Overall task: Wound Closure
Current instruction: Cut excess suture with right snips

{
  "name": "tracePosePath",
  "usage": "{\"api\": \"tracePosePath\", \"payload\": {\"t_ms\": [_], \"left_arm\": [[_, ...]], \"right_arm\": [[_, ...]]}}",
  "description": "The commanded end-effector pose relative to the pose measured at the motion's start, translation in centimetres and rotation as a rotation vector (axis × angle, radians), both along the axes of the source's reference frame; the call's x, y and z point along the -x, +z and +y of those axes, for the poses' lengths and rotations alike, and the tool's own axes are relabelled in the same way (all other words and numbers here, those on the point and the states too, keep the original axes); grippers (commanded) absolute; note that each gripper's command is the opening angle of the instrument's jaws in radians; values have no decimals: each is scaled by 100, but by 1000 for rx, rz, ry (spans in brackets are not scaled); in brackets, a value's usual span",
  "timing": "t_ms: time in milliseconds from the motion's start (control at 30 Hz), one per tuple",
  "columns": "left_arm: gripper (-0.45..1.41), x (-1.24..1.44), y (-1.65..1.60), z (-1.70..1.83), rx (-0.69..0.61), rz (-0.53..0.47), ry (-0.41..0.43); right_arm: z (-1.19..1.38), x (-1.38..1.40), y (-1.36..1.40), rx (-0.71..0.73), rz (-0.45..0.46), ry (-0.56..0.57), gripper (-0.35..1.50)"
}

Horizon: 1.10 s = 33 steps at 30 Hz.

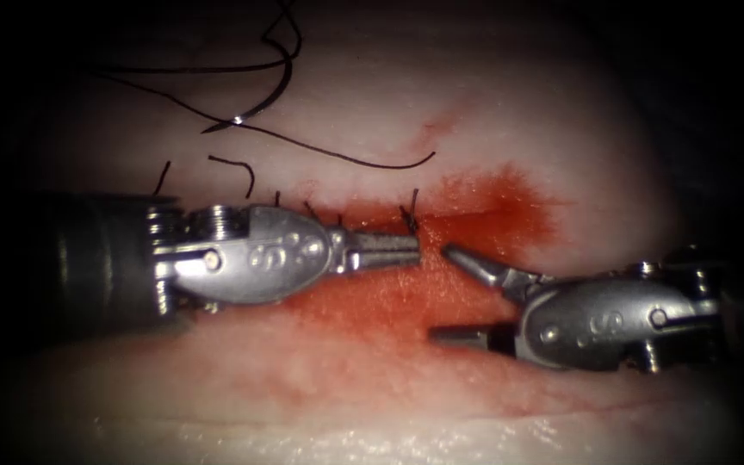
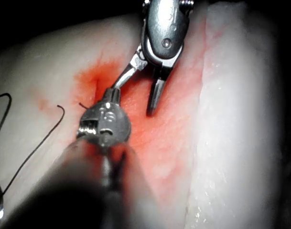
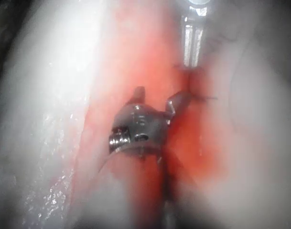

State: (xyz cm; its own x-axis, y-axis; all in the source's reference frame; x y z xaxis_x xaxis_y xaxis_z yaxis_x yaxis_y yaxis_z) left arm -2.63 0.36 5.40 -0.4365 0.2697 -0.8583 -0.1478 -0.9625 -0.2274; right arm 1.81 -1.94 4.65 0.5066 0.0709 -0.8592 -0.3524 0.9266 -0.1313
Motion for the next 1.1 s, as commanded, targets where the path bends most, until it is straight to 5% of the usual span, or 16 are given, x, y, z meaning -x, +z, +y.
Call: {"api": "tracePosePath", "payload": {"t_ms": [33,1100], "left_arm": [[-45,4,4,1,-11,-24,-2],[-45,0,3,-18,-12,-77,41]], "right_arm": [[5,-14,9,19,7,12,133],[36,-72,27,90,166,74,126]]}}
